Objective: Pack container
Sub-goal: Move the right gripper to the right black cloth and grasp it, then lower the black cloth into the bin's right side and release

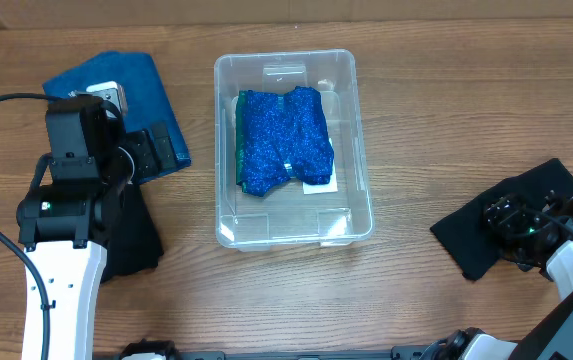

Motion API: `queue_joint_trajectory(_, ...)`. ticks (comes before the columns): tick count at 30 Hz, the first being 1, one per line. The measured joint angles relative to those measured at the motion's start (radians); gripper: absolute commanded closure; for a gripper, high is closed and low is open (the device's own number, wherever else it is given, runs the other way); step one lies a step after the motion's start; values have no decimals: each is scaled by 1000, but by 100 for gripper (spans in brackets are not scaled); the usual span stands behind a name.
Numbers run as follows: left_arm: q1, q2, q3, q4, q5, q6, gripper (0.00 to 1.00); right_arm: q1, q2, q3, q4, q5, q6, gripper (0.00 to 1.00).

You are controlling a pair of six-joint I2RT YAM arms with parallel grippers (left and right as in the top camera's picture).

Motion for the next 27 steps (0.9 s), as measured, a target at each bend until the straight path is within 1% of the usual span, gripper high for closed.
queue_joint_trajectory(2, 0, 0, 0, 0, 0, 0, 0, -1, 30, -1, 19, -55, 4, 61)
queue_joint_trajectory(3, 0, 0, 0, 0, 0, 0, 0, 0, 40, -5, 23, -74, 5, 72)
queue_joint_trajectory(4, 0, 0, 0, 0, 0, 0, 0, 0, 48, -11, 23, -101, 6, 89)
queue_joint_trajectory(5, 0, 0, 0, 0, 0, 0, 0, 0, 54, -16, 21, -113, 5, 96)
queue_joint_trajectory(11, 0, 0, 0, 0, 0, 0, 0, 2, 60, -26, 10, -254, -8, 96)
queue_joint_trajectory(14, 0, 0, 0, 0, 0, 0, 0, 48, 46, 29, -116, -327, -27, 96)
queue_joint_trajectory(17, 0, 0, 0, 0, 0, 0, 0, 144, -13, 180, -234, -336, -45, 96)
queue_joint_trajectory(21, 0, 0, 0, 0, 0, 0, 0, 316, -71, 488, -389, -288, -57, 96)
queue_joint_trajectory(22, 0, 0, 0, 0, 0, 0, 0, 388, -77, 595, -418, -266, -58, 96)
queue_joint_trajectory(23, 0, 0, 0, 0, 0, 0, 0, 448, -80, 667, -422, -246, -60, 96)
queue_joint_trajectory(27, 0, 0, 0, 0, 0, 0, 0, 644, -83, 827, -426, -182, -90, 96)
